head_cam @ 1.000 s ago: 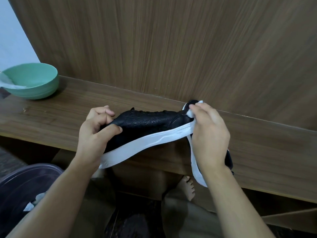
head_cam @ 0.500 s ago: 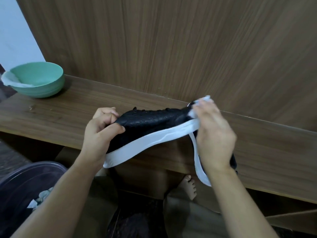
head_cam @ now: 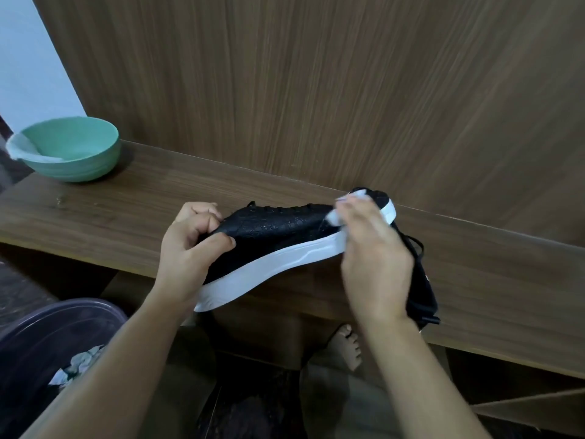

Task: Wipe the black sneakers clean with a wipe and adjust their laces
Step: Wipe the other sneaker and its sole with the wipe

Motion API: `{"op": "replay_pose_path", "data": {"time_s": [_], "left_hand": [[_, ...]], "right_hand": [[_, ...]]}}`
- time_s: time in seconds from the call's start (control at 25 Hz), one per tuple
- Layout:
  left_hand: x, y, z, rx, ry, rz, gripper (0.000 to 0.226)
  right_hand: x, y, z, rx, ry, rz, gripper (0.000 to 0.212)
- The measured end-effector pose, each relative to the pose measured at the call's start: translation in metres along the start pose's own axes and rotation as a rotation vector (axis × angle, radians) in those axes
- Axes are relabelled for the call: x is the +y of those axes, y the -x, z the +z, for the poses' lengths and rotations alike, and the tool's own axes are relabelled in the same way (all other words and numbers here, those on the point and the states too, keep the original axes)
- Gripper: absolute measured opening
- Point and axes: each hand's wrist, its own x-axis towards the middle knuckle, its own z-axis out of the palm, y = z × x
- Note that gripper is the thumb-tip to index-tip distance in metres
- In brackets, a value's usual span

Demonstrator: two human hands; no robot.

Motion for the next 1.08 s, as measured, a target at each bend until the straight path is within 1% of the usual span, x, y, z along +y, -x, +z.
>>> {"op": "replay_pose_path", "data": {"time_s": [0.04, 0.12, 0.16, 0.2, 0.32, 0.36, 0.4, 0.44, 0.48, 0.56, 0.6, 0.64, 0.72, 0.8, 0.84, 0.88, 0.96, 1.0, 1.04, 1.08], "left_hand": [[0.000, 0.001, 0.001, -0.014, -0.014, 0.018, 0.029], [0.000, 0.002, 0.004, -0.035, -0.033, 0.042, 0.026], [0.000, 0.002, 0.005, -0.037, -0.041, 0.050, 0.025], [0.000, 0.002, 0.005, -0.032, -0.046, 0.054, 0.024], [0.000, 0.004, 0.003, -0.032, -0.043, 0.032, 0.019], [0.001, 0.005, 0.003, -0.040, -0.044, 0.033, 0.019], [0.003, 0.005, 0.002, -0.050, -0.047, 0.048, 0.021], [0.006, 0.006, 0.000, -0.066, -0.048, 0.070, 0.024], [0.010, 0.005, -0.002, -0.087, -0.051, 0.094, 0.025], [0.018, 0.002, -0.006, -0.138, -0.104, 0.136, 0.018], [0.019, 0.000, -0.007, -0.156, -0.192, 0.164, 0.014], [0.019, -0.002, -0.009, -0.166, -0.311, 0.197, 0.011], [0.015, -0.004, -0.013, -0.163, -0.527, 0.234, 0.012], [0.010, -0.007, -0.017, -0.144, -0.640, 0.217, 0.006], [0.007, -0.008, -0.019, -0.110, -0.683, 0.217, 0.011], [0.003, -0.010, -0.019, -0.051, -0.722, 0.227, 0.016], [-0.003, -0.008, -0.014, 0.134, -0.777, 0.238, 0.028], [-0.003, -0.005, -0.008, 0.230, -0.762, 0.198, 0.033], [-0.002, -0.001, -0.002, 0.299, -0.711, 0.118, 0.035], [-0.002, 0.002, 0.003, 0.337, -0.633, 0.022, 0.036]], "right_hand": [[0.013, -0.006, -0.004, 0.006, 0.033, 0.108, 0.033], [0.028, -0.012, -0.013, 0.004, 0.005, 0.329, 0.032], [0.029, -0.013, -0.015, -0.002, -0.026, 0.388, 0.032], [0.026, -0.013, -0.015, -0.004, -0.049, 0.398, 0.033], [0.018, -0.011, -0.019, -0.024, -0.119, 0.239, 0.038], [0.019, -0.014, -0.024, -0.049, -0.161, 0.223, 0.039], [0.022, -0.017, -0.029, -0.060, -0.214, 0.265, 0.039], [0.029, -0.021, -0.034, -0.050, -0.285, 0.372, 0.038], [0.035, -0.024, -0.039, -0.027, -0.411, 0.529, 0.036], [0.038, -0.025, -0.045, 0.033, -0.757, 0.834, 0.031], [0.036, -0.024, -0.046, 0.067, -0.839, 0.922, 0.029], [0.032, -0.023, -0.045, 0.098, -0.853, 0.952, 0.027], [0.018, -0.019, -0.044, 0.173, -0.777, 0.893, 0.028], [0.004, -0.015, -0.045, 0.241, -0.667, 0.737, 0.027], [-0.003, -0.014, -0.046, 0.257, -0.623, 0.664, 0.026], [-0.010, -0.011, -0.046, 0.256, -0.587, 0.606, 0.027], [-0.019, 0.000, -0.040, 0.219, -0.527, 0.503, 0.026], [-0.022, 0.008, -0.035, 0.189, -0.498, 0.452, 0.025], [-0.025, 0.017, -0.029, 0.155, -0.469, 0.413, 0.024], [-0.027, 0.028, -0.023, 0.113, -0.446, 0.387, 0.025]]}}
